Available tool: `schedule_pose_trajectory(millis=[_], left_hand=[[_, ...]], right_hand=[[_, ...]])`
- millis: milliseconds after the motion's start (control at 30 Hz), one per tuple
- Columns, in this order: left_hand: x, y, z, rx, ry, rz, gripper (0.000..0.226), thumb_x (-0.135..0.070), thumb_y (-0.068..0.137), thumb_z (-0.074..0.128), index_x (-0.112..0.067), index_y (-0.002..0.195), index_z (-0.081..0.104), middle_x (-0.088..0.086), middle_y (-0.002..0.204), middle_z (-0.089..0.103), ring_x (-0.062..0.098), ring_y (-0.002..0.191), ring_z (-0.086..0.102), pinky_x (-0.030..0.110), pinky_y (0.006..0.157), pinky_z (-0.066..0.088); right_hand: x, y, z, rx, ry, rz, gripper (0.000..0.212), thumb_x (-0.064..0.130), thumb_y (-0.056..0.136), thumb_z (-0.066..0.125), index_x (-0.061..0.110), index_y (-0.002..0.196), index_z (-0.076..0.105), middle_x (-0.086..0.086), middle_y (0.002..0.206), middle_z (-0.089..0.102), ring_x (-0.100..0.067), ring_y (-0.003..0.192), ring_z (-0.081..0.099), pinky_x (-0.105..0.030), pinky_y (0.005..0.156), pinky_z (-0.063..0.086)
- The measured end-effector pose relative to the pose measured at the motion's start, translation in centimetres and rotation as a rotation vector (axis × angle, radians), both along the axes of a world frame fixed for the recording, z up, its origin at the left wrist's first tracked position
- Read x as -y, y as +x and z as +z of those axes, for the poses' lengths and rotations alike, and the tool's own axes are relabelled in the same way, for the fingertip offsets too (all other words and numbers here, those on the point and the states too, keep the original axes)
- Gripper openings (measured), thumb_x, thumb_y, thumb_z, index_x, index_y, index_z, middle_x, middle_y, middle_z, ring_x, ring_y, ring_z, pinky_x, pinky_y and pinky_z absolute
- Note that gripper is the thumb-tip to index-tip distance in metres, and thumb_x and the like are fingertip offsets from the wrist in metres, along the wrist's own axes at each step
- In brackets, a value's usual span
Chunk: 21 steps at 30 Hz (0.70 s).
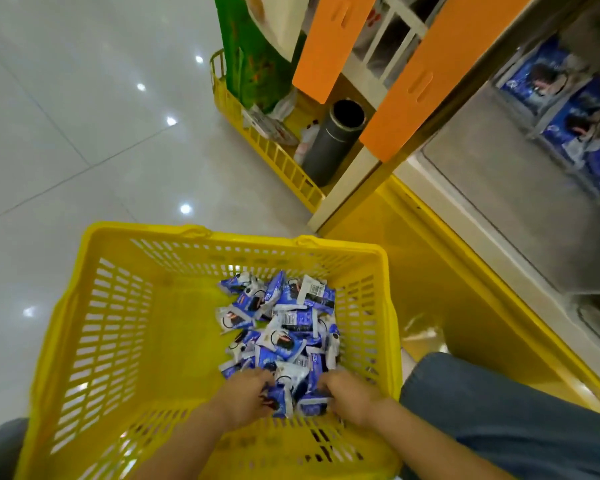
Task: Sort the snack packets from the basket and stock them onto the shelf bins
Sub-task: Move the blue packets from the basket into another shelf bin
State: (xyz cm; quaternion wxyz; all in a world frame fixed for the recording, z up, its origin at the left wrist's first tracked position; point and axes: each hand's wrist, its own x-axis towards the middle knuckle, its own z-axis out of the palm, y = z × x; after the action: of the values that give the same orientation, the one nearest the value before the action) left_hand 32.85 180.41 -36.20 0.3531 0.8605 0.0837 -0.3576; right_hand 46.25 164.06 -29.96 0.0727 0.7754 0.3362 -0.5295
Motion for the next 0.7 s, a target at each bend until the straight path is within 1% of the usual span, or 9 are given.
schedule_pose_trajectory(millis=[100,167,233,333,433,467,533,600,700], left_hand=[[0.1,-0.1,0.1,0.048,0.095,-0.104,0.041,-0.038,0.087,0.059,-0.020,0.122,0.049,0.005,0.125,0.048,0.023,0.113,0.043,0.031,0.088,0.032],[0.3,-0.1,0.4,0.070,0.117,-0.128,0.038,-0.038,0.087,0.058,-0.018,0.119,0.049,0.006,0.124,0.047,0.023,0.112,0.041,0.031,0.083,0.028],[0.1,-0.1,0.9,0.056,0.084,-0.071,0.035,-0.042,0.089,0.055,-0.018,0.112,0.047,0.007,0.118,0.049,0.021,0.102,0.041,0.028,0.075,0.025],[-0.6,0.1,1.9,0.002,-0.026,0.179,0.027,-0.041,0.091,0.053,-0.020,0.100,0.040,0.007,0.102,0.053,0.016,0.085,0.044,0.027,0.067,0.030],[-1.3,1.5,3.2,-0.080,-0.226,0.554,0.027,-0.031,0.093,0.053,-0.013,0.107,0.038,0.005,0.095,0.056,0.014,0.075,0.051,0.033,0.066,0.043],[-1.5,2.3,3.8,-0.090,-0.274,0.671,0.028,-0.029,0.094,0.053,-0.011,0.111,0.039,0.008,0.100,0.057,0.016,0.078,0.055,0.037,0.071,0.048],[-1.9,3.9,5.0,-0.143,-0.366,0.831,0.048,-0.029,0.095,0.050,-0.008,0.135,0.031,0.014,0.135,0.046,0.025,0.113,0.053,0.039,0.084,0.047],[-1.6,5.6,6.8,-0.213,-0.498,0.933,0.063,-0.032,0.095,0.048,-0.015,0.147,0.016,0.005,0.153,0.022,0.024,0.133,0.035,0.028,0.078,0.046],[-1.0,7.6,10.0,-0.172,-0.756,1.133,0.056,-0.028,0.095,0.050,-0.013,0.144,0.027,0.004,0.153,0.022,0.024,0.133,0.035,0.025,0.061,0.051]], right_hand=[[-0.2,0.2,0.1,-0.005,0.011,0.058,0.026,0.017,0.091,0.055,0.012,0.117,0.054,-0.011,0.120,0.057,-0.027,0.107,0.054,-0.034,0.083,0.042],[-0.6,0.2,0.1,0.003,0.042,0.048,0.023,0.022,0.094,0.052,0.012,0.115,0.056,-0.010,0.118,0.060,-0.025,0.105,0.056,-0.032,0.080,0.043],[-1.0,0.4,0.5,0.015,0.080,-0.015,0.022,0.025,0.097,0.048,0.012,0.110,0.059,-0.008,0.113,0.064,-0.023,0.100,0.059,-0.032,0.080,0.045],[-1.9,1.0,1.7,0.103,0.177,-0.034,0.020,0.026,0.097,0.047,0.014,0.104,0.060,-0.004,0.105,0.066,-0.017,0.090,0.061,-0.030,0.075,0.048],[-2.9,2.3,3.9,0.184,0.342,-0.166,0.016,0.028,0.098,0.045,0.017,0.096,0.056,0.002,0.084,0.062,-0.006,0.063,0.052,-0.018,0.054,0.038],[-3.3,2.8,4.9,0.217,0.415,-0.218,0.015,0.028,0.098,0.045,0.017,0.095,0.055,0.003,0.081,0.061,-0.007,0.060,0.051,-0.019,0.052,0.037],[-4.0,3.8,6.8,0.286,0.597,-0.308,0.015,0.026,0.097,0.047,0.014,0.095,0.055,-0.001,0.087,0.062,-0.013,0.068,0.056,-0.029,0.062,0.047],[-4.5,4.4,8.8,0.343,0.780,-0.367,0.011,0.022,0.096,0.049,0.013,0.095,0.056,-0.001,0.098,0.059,-0.011,0.082,0.057,-0.030,0.075,0.048],[-4.8,5.1,11.6,0.382,0.918,-0.293,0.011,0.018,0.096,0.049,0.011,0.097,0.058,-0.002,0.113,0.055,-0.010,0.099,0.054,-0.026,0.087,0.045]])
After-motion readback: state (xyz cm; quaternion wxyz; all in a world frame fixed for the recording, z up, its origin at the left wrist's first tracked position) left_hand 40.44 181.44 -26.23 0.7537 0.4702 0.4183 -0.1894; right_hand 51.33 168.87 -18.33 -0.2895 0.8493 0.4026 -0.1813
